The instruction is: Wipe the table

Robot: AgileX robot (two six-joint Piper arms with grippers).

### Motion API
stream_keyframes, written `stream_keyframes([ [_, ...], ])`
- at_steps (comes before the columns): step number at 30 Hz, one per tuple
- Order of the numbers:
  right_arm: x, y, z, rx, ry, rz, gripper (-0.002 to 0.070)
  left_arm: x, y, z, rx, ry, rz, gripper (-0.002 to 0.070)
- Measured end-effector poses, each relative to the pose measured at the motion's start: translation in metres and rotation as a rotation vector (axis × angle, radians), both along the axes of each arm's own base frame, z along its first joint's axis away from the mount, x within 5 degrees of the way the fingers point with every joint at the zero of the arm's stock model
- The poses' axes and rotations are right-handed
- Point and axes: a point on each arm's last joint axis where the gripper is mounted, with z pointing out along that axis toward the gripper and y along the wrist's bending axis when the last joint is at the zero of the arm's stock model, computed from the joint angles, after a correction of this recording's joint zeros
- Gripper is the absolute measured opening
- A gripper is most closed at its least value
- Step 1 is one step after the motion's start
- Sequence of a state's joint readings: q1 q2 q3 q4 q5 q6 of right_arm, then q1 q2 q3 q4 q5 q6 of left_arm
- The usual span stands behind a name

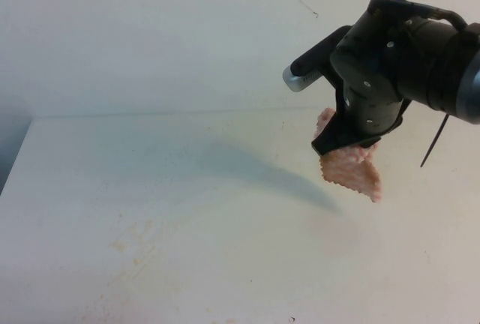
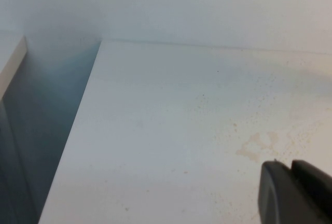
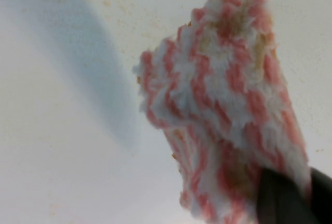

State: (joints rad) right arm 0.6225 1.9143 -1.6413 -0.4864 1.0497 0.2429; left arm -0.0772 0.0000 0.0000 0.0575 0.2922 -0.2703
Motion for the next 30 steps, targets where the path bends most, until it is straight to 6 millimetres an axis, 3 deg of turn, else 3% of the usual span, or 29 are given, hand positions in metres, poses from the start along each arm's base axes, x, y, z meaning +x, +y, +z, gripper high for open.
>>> stream_keyframes([
  [2,0.0,0.0,0.0,0.0,0.007,0.012,0.0109,0.0,0.0,0.0,0.0,0.0,0.0,-0.0003],
  [7,-0.004,0.002,-0.002,0.014,0.054,0.02,0.0362,0.0,0.0,0.0,0.0,0.0,0.0,-0.0003],
  [11,-0.009,-0.003,-0.004,-0.043,0.112,0.016,0.0405,0.0,0.0,0.0,0.0,0.0,0.0,-0.0003],
  [14,-0.012,-0.007,-0.004,-0.1,0.146,0.018,0.0322,0.0,0.0,0.0,0.0,0.0,0.0,-0.0003],
  [17,-0.013,-0.01,0.001,-0.121,0.148,0.048,0.0139,0.0,0.0,0.0,0.0,0.0,0.0,-0.0003],
  [19,-0.017,-0.012,0.011,-0.116,0.131,0.061,0.0058,0.0,0.0,0.0,0.0,0.0,0.0,-0.0003],
  [25,-0.037,-0.027,0.06,-0.049,0.028,0.064,0.0003,0.0,0.0,0.0,0.0,0.0,0.0,-0.0003],
  [30,-0.068,-0.045,0.111,0.069,-0.066,0.054,-0.0001,0.0,0.0,0.0,0.0,0.0,0.0,-0.0003],
])
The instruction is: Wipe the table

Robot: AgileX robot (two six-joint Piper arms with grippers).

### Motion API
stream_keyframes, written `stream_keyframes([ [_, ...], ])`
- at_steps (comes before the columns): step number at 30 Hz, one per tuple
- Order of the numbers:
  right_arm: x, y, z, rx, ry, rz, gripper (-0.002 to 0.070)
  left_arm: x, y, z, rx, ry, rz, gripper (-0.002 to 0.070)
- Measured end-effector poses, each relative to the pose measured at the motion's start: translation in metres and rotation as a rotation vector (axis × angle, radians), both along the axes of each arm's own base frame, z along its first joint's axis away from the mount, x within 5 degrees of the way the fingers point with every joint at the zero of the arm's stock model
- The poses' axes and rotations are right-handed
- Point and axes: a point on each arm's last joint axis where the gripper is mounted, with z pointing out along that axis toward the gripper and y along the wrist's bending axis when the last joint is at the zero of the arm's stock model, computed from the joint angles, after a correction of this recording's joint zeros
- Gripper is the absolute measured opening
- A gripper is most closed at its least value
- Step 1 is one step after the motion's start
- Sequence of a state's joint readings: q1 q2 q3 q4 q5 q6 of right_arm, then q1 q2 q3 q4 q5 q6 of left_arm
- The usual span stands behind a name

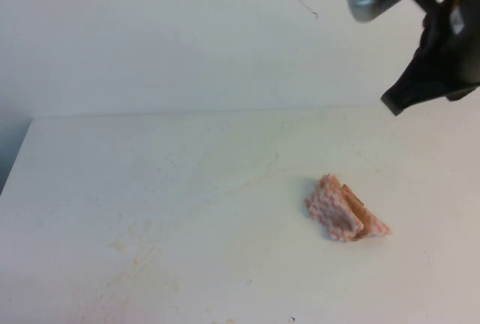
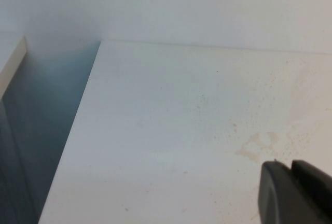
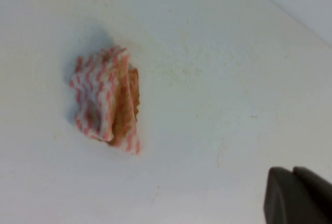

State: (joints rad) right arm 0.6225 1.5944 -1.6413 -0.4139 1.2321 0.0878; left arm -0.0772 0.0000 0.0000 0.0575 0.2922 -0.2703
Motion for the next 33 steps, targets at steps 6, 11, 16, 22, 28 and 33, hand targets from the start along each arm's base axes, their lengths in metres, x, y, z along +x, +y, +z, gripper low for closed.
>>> stream_keyframes([
  [6,-0.049,-0.033,0.063,0.19,-0.187,-0.041,-0.0002,0.0,0.0,0.0,0.0,0.0,0.0,-0.0003],
  [11,-0.09,-0.063,0.102,0.305,-0.333,-0.043,-0.0002,0.0,0.0,0.0,0.0,0.0,0.0,-0.0003],
  [16,-0.12,-0.087,0.123,0.352,-0.43,-0.05,-0.0002,0.0,0.0,0.0,0.0,0.0,0.0,-0.0003],
  [22,-0.15,-0.109,0.114,0.399,-0.52,-0.046,-0.0002,0.0,0.0,0.0,0.0,0.0,0.0,-0.0003],
  [28,-0.177,-0.124,0.069,0.426,-0.579,0.025,-0.0002,0.0,0.0,0.0,0.0,0.0,0.0,-0.0003],
  [33,-0.196,-0.131,0.027,0.494,-0.645,0.107,-0.0002,0.0,0.0,0.0,0.0,0.0,0.0,-0.0003],
])
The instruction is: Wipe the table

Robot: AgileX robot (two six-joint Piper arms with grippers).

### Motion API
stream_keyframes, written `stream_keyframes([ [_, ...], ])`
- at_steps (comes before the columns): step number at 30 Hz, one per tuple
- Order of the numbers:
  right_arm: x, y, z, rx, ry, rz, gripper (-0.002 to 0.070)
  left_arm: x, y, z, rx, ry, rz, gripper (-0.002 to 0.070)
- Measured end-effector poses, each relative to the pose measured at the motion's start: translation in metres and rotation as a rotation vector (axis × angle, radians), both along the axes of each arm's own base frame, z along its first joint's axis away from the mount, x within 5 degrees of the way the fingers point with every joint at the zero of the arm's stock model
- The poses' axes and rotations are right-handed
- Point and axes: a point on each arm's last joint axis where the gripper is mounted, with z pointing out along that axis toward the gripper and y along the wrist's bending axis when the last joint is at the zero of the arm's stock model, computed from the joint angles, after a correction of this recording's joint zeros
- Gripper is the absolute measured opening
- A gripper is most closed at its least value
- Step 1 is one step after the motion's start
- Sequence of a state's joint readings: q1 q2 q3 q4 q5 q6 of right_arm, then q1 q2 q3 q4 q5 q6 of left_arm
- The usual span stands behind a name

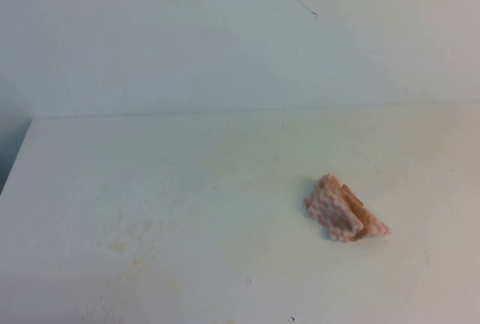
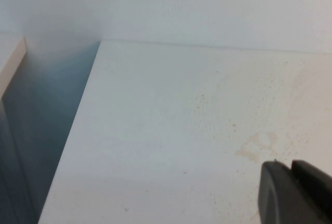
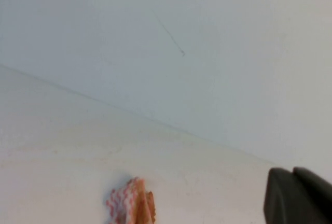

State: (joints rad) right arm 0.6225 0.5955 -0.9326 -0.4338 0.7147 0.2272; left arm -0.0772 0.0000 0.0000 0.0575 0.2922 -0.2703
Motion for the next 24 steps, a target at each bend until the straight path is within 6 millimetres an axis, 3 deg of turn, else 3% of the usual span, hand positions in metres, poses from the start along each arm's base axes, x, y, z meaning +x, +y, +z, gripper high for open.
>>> stream_keyframes([
  [5,-0.004,-0.001,-0.04,-0.03,0.042,0.019,-0.0002,0.0,0.0,0.0,0.0,0.0,0.0,-0.0003],
  [19,0.002,0.004,-0.121,-0.168,0.234,0.026,-0.0002,0.0,0.0,0.0,0.0,0.0,0.0,-0.0003],
  [24,-0.004,-0.005,-0.144,-0.178,0.263,-0.018,-0.0002,0.0,0.0,0.0,0.0,0.0,0.0,-0.0003],
])
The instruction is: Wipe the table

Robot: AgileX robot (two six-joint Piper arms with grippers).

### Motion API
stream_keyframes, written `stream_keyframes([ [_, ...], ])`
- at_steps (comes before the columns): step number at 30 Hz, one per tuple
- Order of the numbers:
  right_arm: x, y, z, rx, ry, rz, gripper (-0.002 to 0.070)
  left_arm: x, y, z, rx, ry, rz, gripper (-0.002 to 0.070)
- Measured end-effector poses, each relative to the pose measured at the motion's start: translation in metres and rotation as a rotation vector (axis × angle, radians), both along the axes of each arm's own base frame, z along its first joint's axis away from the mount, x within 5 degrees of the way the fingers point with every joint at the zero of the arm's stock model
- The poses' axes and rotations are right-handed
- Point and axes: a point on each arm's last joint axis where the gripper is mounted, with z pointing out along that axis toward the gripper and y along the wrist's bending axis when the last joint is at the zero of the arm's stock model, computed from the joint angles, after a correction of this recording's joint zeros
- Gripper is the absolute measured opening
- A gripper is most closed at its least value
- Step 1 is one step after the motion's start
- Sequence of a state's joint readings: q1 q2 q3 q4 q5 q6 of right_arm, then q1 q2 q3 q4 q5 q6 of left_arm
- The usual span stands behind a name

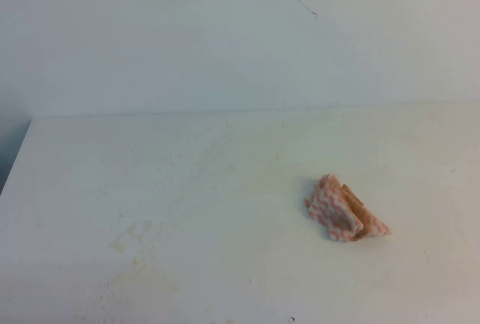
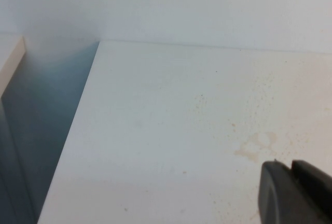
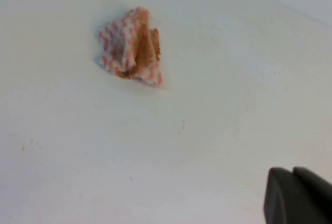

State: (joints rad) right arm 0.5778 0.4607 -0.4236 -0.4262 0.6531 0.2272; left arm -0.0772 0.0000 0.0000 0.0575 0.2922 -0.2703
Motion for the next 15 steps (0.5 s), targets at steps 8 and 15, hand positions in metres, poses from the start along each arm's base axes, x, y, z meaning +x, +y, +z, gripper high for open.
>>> stream_keyframes([
  [8,-0.018,-0.031,-0.004,0.043,-0.08,-0.275,-0.0002,0.0,0.0,0.0,0.0,0.0,0.0,-0.0003],
  [15,-0.037,-0.039,-0.004,0.379,-0.219,-0.546,-0.0002,0.0,0.0,0.0,0.0,0.0,0.0,-0.0003],
])
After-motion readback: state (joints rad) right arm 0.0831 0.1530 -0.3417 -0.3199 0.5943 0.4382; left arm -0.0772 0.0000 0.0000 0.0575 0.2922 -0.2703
